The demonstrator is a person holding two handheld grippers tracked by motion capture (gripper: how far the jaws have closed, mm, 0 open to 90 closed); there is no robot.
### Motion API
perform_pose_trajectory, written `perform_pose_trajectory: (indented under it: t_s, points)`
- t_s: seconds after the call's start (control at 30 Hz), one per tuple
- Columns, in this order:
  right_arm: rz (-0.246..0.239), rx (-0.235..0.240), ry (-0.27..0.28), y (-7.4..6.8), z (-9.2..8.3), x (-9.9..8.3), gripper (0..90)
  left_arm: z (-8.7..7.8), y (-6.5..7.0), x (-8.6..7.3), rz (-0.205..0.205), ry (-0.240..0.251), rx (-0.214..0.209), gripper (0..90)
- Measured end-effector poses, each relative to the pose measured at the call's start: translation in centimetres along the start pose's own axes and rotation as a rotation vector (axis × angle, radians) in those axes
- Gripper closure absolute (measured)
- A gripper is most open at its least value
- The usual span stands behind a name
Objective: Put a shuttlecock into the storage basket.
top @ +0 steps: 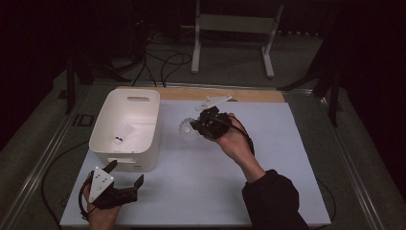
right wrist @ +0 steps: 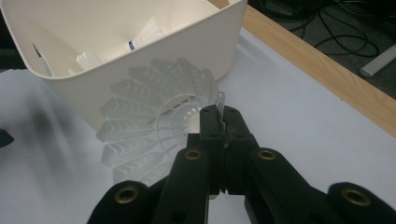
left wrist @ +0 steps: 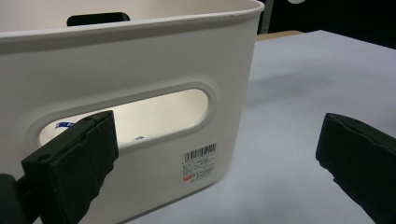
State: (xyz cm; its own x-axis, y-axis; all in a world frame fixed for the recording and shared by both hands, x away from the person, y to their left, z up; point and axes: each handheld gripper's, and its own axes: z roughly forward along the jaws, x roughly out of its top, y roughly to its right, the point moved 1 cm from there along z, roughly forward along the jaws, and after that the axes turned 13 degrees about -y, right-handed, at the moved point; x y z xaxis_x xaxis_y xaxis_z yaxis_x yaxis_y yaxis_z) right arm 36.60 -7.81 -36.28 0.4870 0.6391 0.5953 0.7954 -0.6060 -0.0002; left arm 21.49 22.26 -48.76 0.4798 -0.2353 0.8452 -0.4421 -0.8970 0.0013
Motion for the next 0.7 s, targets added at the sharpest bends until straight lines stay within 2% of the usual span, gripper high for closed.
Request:
perform_pose_trajectory:
  t_s: [0.7]
  points:
    - [0.020, -0.026, 0.018, 0.9, -0.7, 1.8, 88.9, 0.0, 0.0, 0.0, -0.002, 0.005, 0.000, 0.0]
